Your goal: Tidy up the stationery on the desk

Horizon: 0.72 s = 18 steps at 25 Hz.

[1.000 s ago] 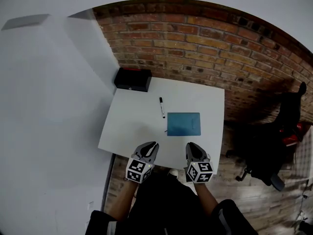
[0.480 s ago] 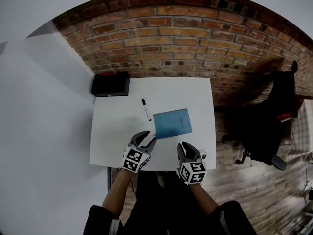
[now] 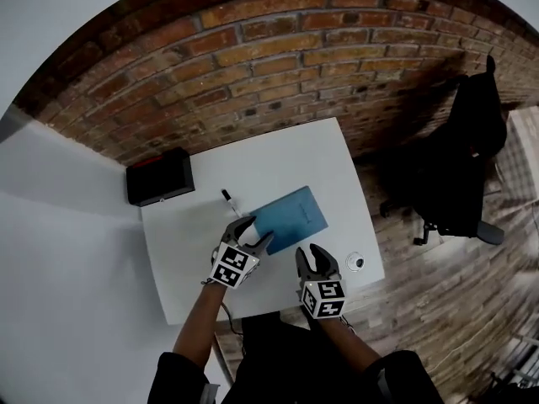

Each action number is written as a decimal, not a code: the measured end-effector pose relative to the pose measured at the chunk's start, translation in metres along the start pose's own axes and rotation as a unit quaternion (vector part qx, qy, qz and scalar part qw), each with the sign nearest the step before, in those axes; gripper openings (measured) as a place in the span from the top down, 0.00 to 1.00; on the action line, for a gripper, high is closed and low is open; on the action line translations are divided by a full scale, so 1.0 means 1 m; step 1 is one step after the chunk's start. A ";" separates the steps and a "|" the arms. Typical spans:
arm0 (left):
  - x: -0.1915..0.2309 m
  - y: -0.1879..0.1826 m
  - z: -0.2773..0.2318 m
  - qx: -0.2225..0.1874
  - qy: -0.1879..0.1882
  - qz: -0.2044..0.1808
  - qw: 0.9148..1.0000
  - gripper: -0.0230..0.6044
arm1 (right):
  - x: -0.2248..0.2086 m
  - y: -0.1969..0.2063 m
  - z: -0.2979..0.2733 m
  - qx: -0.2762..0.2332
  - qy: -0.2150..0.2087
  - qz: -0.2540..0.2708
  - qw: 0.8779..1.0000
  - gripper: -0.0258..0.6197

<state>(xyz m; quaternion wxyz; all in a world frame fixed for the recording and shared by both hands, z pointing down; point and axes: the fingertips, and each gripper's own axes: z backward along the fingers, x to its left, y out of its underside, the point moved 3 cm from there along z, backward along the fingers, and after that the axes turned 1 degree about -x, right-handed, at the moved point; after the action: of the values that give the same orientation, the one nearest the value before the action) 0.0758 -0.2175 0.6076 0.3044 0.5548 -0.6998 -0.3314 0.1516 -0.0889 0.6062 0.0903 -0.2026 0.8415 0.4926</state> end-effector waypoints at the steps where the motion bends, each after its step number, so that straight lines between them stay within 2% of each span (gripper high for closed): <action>1: 0.006 0.000 -0.008 0.005 0.011 -0.009 1.000 0.59 | 0.000 0.003 -0.004 0.002 0.006 -0.003 1.000 0.76; 6: 0.023 0.001 -0.051 0.041 0.077 -0.032 0.996 0.58 | -0.004 0.019 -0.020 0.019 0.029 -0.025 0.999 0.76; 11: 0.029 0.011 -0.090 0.092 0.133 -0.054 0.985 0.57 | -0.005 0.039 -0.036 0.051 0.033 -0.049 0.997 0.72; 18: 0.028 0.028 -0.123 0.134 0.175 -0.066 0.973 0.56 | -0.014 0.049 -0.044 0.059 0.053 -0.065 0.995 0.71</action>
<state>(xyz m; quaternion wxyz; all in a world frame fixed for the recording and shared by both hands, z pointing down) 0.1515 -0.2553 0.7046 0.3223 0.6848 -0.6355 -0.1523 0.1456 -0.1023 0.6718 0.0893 -0.2764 0.8578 0.4240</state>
